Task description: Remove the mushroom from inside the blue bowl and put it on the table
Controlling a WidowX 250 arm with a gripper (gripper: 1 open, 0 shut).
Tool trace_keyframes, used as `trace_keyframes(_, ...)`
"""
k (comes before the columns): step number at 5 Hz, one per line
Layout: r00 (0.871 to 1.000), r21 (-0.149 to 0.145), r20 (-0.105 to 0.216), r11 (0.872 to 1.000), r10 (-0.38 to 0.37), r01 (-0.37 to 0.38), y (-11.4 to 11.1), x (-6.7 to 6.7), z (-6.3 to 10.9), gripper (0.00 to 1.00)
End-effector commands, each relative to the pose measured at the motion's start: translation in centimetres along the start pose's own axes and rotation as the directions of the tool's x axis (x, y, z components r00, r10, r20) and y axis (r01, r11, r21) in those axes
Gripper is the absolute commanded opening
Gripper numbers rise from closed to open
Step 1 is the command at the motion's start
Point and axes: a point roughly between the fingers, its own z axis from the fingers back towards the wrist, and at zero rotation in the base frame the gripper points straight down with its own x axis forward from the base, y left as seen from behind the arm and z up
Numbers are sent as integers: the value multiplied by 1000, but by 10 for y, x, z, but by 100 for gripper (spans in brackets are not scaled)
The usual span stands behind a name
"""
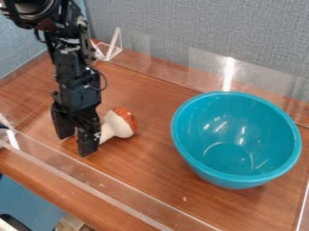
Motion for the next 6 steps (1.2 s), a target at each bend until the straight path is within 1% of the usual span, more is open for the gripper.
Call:
trace_keyframes(1,999,27,39,999,18,-19,10,4,9,0)
trace_keyframes(6,997,16,69,999,37,-38,16,-4,30,0)
